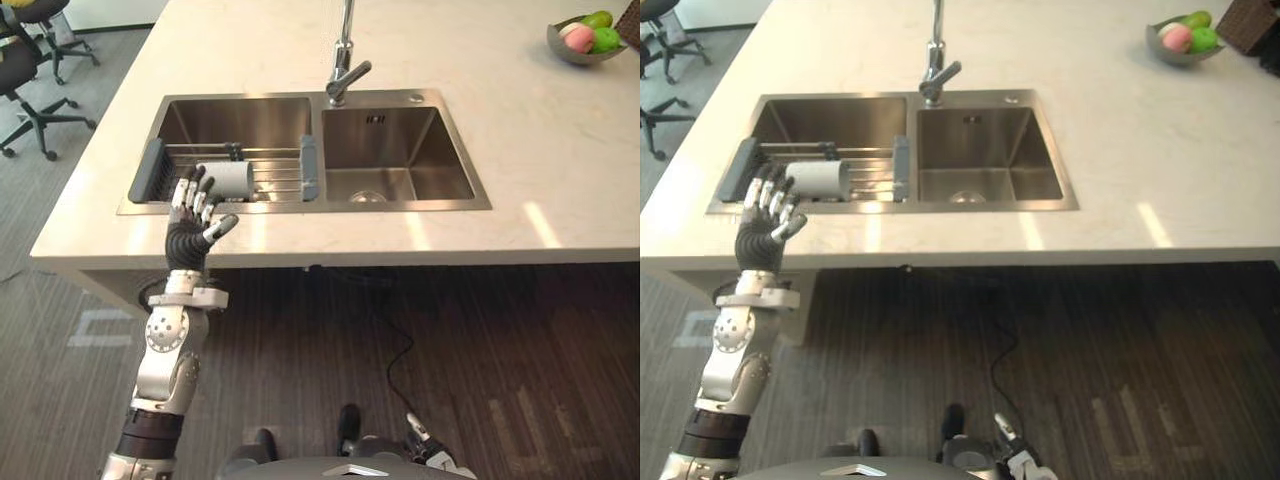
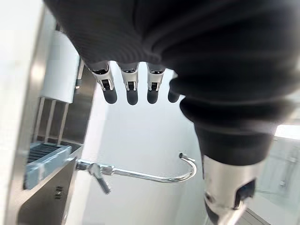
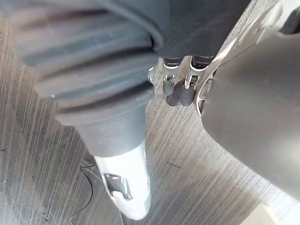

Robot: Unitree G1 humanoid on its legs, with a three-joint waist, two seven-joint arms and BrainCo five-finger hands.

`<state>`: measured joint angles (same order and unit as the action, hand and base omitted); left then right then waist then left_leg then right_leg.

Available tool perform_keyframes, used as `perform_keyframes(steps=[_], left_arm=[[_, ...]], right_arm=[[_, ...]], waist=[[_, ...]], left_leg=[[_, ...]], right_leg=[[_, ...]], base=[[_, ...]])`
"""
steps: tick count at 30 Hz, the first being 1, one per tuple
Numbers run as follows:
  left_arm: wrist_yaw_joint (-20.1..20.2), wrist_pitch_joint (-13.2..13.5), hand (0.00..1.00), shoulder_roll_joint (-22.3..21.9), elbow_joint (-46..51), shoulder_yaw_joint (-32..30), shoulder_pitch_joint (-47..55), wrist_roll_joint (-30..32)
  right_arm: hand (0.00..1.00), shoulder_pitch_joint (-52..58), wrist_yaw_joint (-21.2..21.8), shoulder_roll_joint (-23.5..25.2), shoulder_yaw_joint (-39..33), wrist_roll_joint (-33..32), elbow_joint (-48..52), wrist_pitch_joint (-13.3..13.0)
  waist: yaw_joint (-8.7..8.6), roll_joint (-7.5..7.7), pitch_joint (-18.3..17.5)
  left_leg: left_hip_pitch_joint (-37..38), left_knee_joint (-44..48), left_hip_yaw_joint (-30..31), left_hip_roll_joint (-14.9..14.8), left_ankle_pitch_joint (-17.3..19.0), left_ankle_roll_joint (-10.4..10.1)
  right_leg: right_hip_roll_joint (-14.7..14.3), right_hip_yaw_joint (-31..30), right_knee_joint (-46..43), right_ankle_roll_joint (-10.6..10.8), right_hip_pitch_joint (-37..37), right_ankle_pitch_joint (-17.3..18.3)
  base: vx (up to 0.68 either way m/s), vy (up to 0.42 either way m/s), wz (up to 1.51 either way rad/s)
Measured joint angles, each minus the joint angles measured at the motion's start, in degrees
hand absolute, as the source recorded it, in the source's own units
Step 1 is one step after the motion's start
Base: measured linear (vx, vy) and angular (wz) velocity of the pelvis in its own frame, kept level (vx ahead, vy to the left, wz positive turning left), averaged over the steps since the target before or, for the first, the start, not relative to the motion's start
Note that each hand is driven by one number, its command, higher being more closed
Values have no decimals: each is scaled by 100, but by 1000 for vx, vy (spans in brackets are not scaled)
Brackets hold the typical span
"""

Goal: Walk over to the sink, pick up the cup, carry it to the dishwasher, place the cup inside the dishwasher, then close the dishwasher door

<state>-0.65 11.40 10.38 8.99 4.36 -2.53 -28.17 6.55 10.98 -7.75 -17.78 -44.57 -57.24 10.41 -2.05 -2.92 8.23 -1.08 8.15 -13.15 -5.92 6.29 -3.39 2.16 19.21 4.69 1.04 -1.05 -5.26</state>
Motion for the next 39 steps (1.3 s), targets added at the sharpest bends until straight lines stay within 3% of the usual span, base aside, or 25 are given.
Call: perform_keyframes(steps=[2, 3, 6, 8, 10, 12, 13, 14, 15, 16, 17, 19, 22, 24, 26, 28, 30, 31, 32, 33, 37, 39], left_arm=[[348, -214, 0, -190, 52, 169, 171, -320], [519, -301, 0, -277, 163, 266, 254, -435], [966, -468, 0, -252, 622, 496, 273, -541], [928, -471, 0, -242, 803, 503, 295, -541], [745, -474, 0, -190, 823, 488, 266, -599], [700, -470, 0, -205, 651, 502, 238, -837], [708, -468, 0, -179, 398, 551, 74, -895], [715, -467, 0, -170, 299, 603, -11, -885], [719, -460, 0, -87, 122, 776, -186, -862], [726, -447, 0, 36, 48, 978, -274, -766], [716, -445, 0, -74, -13, 1023, -256, -717], [717, -412, 0, -209, -25, 1232, -373, -643], [633, -245, 0, -243, -20, 1210, -501, -538], [514, -44, 0, -243, 181, 1161, -540, -255], [435, 135, 0, -211, 354, 1120, -577, -137], [439, 300, 0, -124, 497, 1040, -592, -134], [447, 512, 0, -114, 657, 896, -607, -75], [425, 600, 0, -119, 700, 897, -619, 55], [386, 637, 0, -126, 730, 902, -620, 154], [338, 680, 0, -16, 743, 901, -637, 262], [229, 612, 0, 277, 781, 906, -708, 320], [229, 475, 0, 383, 847, 905, -630, 268]], right_arm=[[0, -18, -342, -4, 104, 22, 134, -19], [0, -11, -554, -17, 128, 14, 293, -48], [0, 8, -1006, 2, 144, -73, 627, -201], [0, -1, -1215, -26, 136, -68, 679, -287], [0, -13, -1266, -136, 131, -31, 679, -313], [0, -8, -1153, -151, 75, 7, 606, -321], [0, -3, -977, -105, 65, 86, 455, -283], [0, 10, -884, -79, 65, 198, 427, -211], [0, 175, -748, 58, 65, 344, 392, -38], [0, 402, -589, 239, 63, 438, 300, 156], [0, 412, -535, 250, -62, 419, 185, 252], [0, 627, -256, 195, -217, 444, 9, 590], [0, 634, -114, 132, -308, 554, -221, 591], [0, 687, -114, 44, -233, 687, -286, 467], [0, 694, -160, -76, -192, 680, -305, 282], [0, 654, -243, -193, -201, 690, -324, -84], [0, 549, -389, -268, -262, 905, -266, -436], [0, 545, -411, -345, -306, 908, -221, -551], [0, 545, -420, -412, -319, 908, -221, -576], [0, 472, -540, -391, -328, 906, -238, -619], [0, 425, -839, 179, -517, 833, -261, -619], [0, 424, -868, 302, -558, 853, -284, -619]], waist=[[28, -55, 34], [22, -87, 66], [-51, 127, 206], [-17, 207, 254], [-29, 128, 245], [-29, -22, 299], [-87, -36, 328], [-133, -10, 353], [-194, 130, 378], [-242, 447, 365], [-273, 307, 416], [-307, 24, 347], [-285, -52, 315], [-203, -57, 336], [-57, -105, 315], [-3, -137, 285], [28, -140, 279], [33, -236, 216], [31, -333, 155], [-10, -295, 61], [-74, 29, 55], [-43, 22, 51]], left_leg=[[1, 10, -340, -8, -1, 8], [-9, 53, -479, 24, 5, 62], [248, 60, -522, 356, 245, 314], [393, 70, -541, 451, 328, 339], [555, 47, -450, 436, 377, 377], [657, 82, -376, 242, 448, 317], [711, 64, -240, 57, 499, 230], [715, 64, -165, 5, 520, 178], [704, 105, 4, -30, 570, -9], [730, 246, 201, 46, 710, -215], [757, 336, 290, -76, 758, -256], [718, 391, 283, -254, 672, -383], [472, 1260, 84, -458, 519, -463], [-246, 3172, 2, -889, -44, -462], [-794, 4348, 57, -1067, 357, -385], [-1006, 4076, -75, -1003, 527, -248], [-1009, 2590, -31, -701, 450, -77], [-954, 1426, 158, -476, -300, 12], [-958, 952, 260, -433, -957, -53], [-715, 570, 270, -288, -796, -169], [-266, -453, 236, 115, -913, -154], [-50, -711, 226, 159, -999, -158]], right_leg=[[106, 73, -362, 10, -134, 260], [289, 231, -968, 10, -353, 551], [1161, 483, -3055, 182, -789, 1536], [1588, 528, -4136, 7, -1138, 1548], [1806, 417, -4911, -151, -1464, 1295], [1573, 357, -4789, -27, -1566, 1627], [1307, 311, -4269, 62, -1655, 1736], [1234, 269, -4044, 123, -1710, 1705], [1126, 115, -3458, 201, -1680, 1430], [1228, -27, -3116, 94, -1581, 966], [1201, 108, -3271, 99, -1497, 1068], [1181, 375, -3565, 67, -1454, 1621], [1160, 554, -3515, 45, -1121, 1901], [992, 672, -3018, 31, -468, 1947], [905, 636, -2714, 47, -72, 1926], [914, 533, -2398, 162, 227, 1856], [1029, 303, -2204, 320, 370, 1767], [1022, 165, -2206, 422, 334, 1739], [953, 122, -2213, 477, 291, 1747], [1084, -7, -2200, 624, 259, 1775], [1374, 40, -2036, 734, 351, 1677], [1369, 33, -1901, 718, 492, 1545]], base=[[-7, 78, 9], [-21, 120, 23], [-7, 75, 42], [37, 2, 23], [153, 5, 20], [230, -93, 17], [221, -144, 27], [286, -212, 61], [251, -254, 86], [276, -281, 83], [305, -286, 74], [348, -241, 56], [362, -215, 33], [292, -175, 6], [290, -83, -33], [250, 20, -47], [269, 155, -57], [200, 152, -48], [258, 198, -42], [213, 196, -12], [143, 170, 17], [58, 78, 5]])
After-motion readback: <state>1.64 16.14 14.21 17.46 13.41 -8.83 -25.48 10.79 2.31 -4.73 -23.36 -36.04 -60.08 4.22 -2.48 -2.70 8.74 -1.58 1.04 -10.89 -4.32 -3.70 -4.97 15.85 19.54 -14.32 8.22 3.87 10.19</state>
